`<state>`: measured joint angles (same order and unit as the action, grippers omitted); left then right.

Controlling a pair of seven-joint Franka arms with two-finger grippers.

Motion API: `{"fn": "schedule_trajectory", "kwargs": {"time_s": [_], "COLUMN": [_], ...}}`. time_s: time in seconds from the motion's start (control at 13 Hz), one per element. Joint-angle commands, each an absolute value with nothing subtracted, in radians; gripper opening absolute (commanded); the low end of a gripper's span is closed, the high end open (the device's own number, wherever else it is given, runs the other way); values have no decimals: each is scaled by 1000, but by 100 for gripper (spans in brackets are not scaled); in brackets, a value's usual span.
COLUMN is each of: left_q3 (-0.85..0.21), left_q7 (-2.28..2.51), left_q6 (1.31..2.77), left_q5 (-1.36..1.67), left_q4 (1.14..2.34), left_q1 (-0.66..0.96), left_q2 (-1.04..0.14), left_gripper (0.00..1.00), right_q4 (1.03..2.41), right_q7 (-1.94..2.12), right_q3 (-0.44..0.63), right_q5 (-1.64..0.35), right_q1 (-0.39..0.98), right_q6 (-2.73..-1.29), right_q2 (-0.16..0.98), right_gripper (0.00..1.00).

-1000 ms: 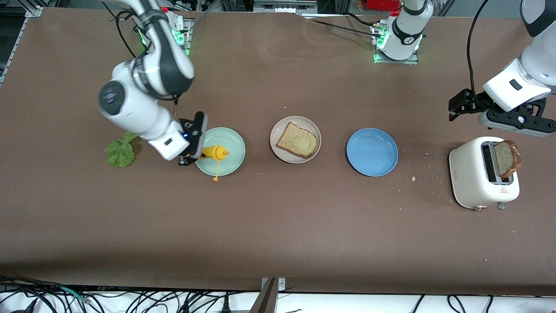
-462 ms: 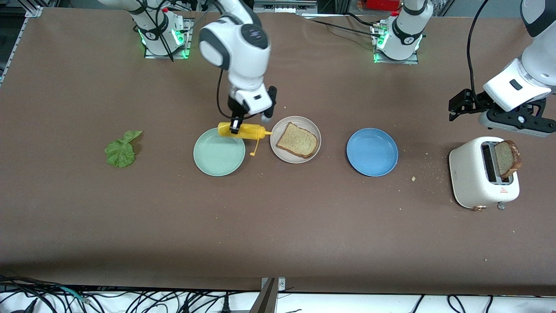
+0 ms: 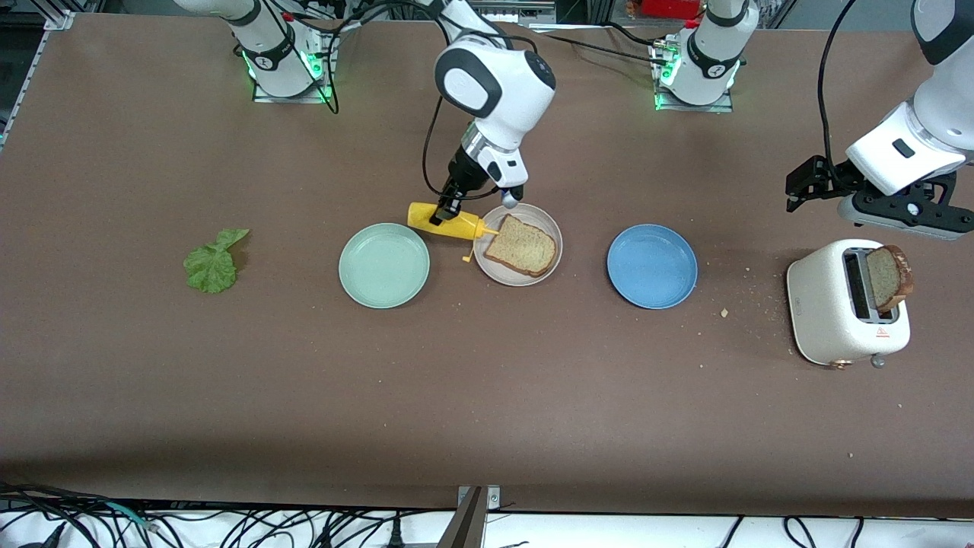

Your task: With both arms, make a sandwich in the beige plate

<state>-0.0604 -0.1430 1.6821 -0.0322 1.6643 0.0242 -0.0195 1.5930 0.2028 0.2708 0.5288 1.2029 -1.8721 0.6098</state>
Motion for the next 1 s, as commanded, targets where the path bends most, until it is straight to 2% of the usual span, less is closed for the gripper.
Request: {"fn": "schedule_trajectory", "kwargs": {"time_s": [0.0, 0.23, 0.62, 0.92], "left_q3": [-51, -52, -51, -52], "left_q7": [-138, -138, -138, -138], "left_q6": [1684, 1684, 1684, 1684], "left_q5": [-17, -17, -17, -17], "left_q4": [1663, 1663, 1663, 1663], "left_q1": [31, 32, 32, 32], "left_q2": [-15, -15, -15, -15], "left_gripper": [100, 100, 100, 100], "right_q4": [1540, 1528, 1418, 1343], "right_q7": [184, 167, 133, 213], "right_q3": [290, 290, 291, 316], "right_q5": [592, 678, 692, 657], "right_q1": [1227, 1268, 1275, 1249], "right_q6": [-1832, -1770, -1733, -1733], "right_q2": [673, 730, 854, 844], "right_gripper": [0, 0, 0, 0]}}
